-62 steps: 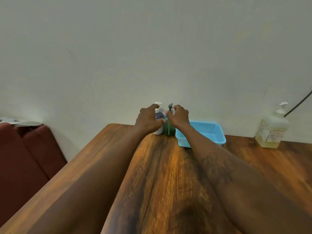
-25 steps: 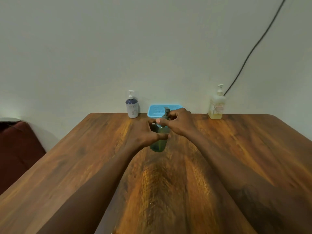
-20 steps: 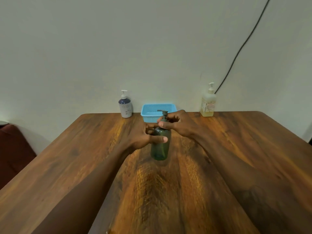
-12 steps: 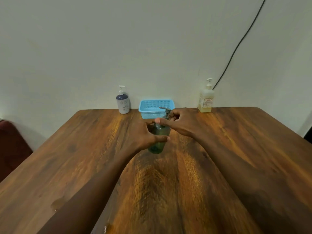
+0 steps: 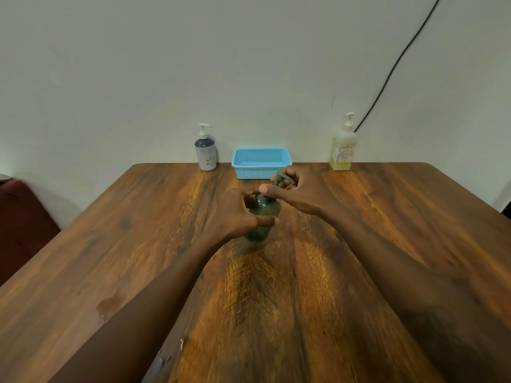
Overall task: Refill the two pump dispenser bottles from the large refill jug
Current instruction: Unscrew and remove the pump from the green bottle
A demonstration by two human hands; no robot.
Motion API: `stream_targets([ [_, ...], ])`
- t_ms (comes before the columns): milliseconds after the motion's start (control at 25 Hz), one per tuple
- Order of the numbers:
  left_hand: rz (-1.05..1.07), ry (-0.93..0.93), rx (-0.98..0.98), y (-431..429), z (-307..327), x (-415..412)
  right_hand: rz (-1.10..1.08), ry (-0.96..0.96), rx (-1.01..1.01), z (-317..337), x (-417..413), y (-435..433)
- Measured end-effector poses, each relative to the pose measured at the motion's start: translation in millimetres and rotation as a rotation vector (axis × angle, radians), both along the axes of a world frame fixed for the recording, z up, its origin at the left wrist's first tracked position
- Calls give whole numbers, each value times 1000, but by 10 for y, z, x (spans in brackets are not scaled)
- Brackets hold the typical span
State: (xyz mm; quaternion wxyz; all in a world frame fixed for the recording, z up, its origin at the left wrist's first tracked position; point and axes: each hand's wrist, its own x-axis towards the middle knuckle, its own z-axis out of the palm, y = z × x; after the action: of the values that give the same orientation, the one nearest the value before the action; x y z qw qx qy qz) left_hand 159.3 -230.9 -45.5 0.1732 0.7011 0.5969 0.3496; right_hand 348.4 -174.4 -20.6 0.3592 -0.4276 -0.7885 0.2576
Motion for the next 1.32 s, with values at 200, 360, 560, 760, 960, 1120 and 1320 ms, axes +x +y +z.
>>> stream_targets([
  [200,-50,9,-42,-44,-86,-184,169,42,-37,5,-58,-49],
  [360,-112,2,-53,-61,-154,-279,175,-181,119,-2,-164,-105],
  [560,-90,7,-43,-61,-219,-325,53,-406,211,-88,-236,-44],
  [760,-152,-23,-135,-83,-182,-392,200,-447,240,-37,-185,-109],
  [960,-151,-37,-252,-30,-185,-572,170,-510,488,29,-163,-116],
  [1120,-87,-97,-237,-65,-185,-691,244,-454,340,71,-2,-97],
  [1320,-45,-89,-207,-101,-237,-773,257,-214,81,-15,122,-126],
])
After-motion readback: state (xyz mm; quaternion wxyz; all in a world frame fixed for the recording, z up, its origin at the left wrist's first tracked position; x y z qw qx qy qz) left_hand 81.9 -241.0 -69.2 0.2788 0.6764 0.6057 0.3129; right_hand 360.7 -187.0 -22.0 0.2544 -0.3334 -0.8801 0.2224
